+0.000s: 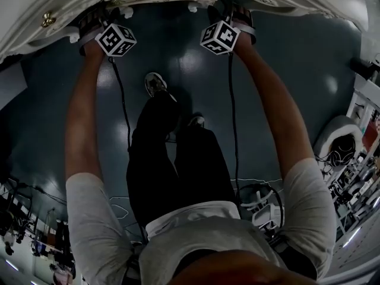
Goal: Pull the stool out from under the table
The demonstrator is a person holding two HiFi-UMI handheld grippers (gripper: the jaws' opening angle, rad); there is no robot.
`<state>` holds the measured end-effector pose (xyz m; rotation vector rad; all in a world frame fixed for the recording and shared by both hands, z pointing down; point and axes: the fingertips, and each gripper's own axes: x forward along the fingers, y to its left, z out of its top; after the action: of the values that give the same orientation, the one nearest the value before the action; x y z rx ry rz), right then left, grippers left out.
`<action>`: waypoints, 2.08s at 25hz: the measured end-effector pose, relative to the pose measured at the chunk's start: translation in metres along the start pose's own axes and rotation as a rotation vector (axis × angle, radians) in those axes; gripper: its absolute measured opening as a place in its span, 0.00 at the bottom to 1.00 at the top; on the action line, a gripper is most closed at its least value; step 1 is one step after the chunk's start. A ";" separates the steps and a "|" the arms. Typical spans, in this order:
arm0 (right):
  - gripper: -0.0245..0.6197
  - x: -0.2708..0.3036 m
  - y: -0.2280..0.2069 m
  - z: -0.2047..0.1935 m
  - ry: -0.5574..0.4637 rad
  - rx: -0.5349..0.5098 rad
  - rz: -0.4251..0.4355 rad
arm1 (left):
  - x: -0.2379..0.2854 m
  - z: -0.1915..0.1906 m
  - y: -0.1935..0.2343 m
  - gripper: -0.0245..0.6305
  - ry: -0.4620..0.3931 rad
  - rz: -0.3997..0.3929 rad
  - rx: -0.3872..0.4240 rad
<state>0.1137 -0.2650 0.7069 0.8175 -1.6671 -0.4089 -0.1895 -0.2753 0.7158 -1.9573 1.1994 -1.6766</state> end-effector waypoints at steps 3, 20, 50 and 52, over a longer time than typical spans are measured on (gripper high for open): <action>0.42 0.009 0.000 0.001 0.007 -0.002 -0.001 | -0.001 0.000 0.000 0.41 0.005 0.023 0.013; 0.31 0.004 0.008 0.000 0.050 -0.041 0.040 | -0.008 -0.018 -0.004 0.22 0.046 -0.106 -0.111; 0.46 -0.030 0.011 -0.012 -0.048 0.649 0.273 | -0.056 -0.019 -0.050 0.17 0.144 -0.253 -0.292; 0.51 -0.028 0.019 -0.010 -0.040 0.790 0.372 | -0.059 -0.020 -0.053 0.17 0.142 -0.276 -0.297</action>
<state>0.1200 -0.2305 0.7021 1.0258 -1.9836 0.5344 -0.1851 -0.1936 0.7184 -2.3038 1.3465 -1.8895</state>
